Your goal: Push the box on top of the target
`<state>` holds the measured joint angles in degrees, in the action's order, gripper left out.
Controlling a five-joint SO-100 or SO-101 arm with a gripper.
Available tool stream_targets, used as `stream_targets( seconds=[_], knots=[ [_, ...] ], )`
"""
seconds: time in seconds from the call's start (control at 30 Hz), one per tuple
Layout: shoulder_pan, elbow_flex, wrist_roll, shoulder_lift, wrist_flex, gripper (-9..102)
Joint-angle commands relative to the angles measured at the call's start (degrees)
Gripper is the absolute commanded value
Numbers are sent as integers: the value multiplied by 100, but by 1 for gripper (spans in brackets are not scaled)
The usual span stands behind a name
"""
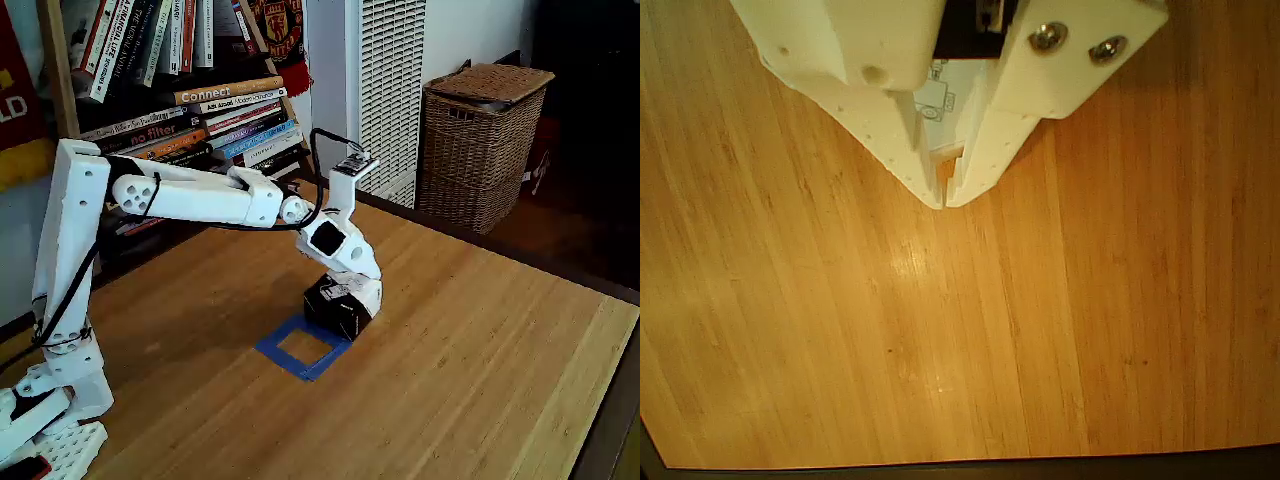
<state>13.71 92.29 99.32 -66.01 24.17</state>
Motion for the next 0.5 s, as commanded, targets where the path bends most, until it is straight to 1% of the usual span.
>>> stream_targets(
  seconds=[0.0, 0.47],
  knots=[
    [0, 35, 62, -290, 26, 0],
    [18, 53, 149, -237, 0, 0]
  ],
)
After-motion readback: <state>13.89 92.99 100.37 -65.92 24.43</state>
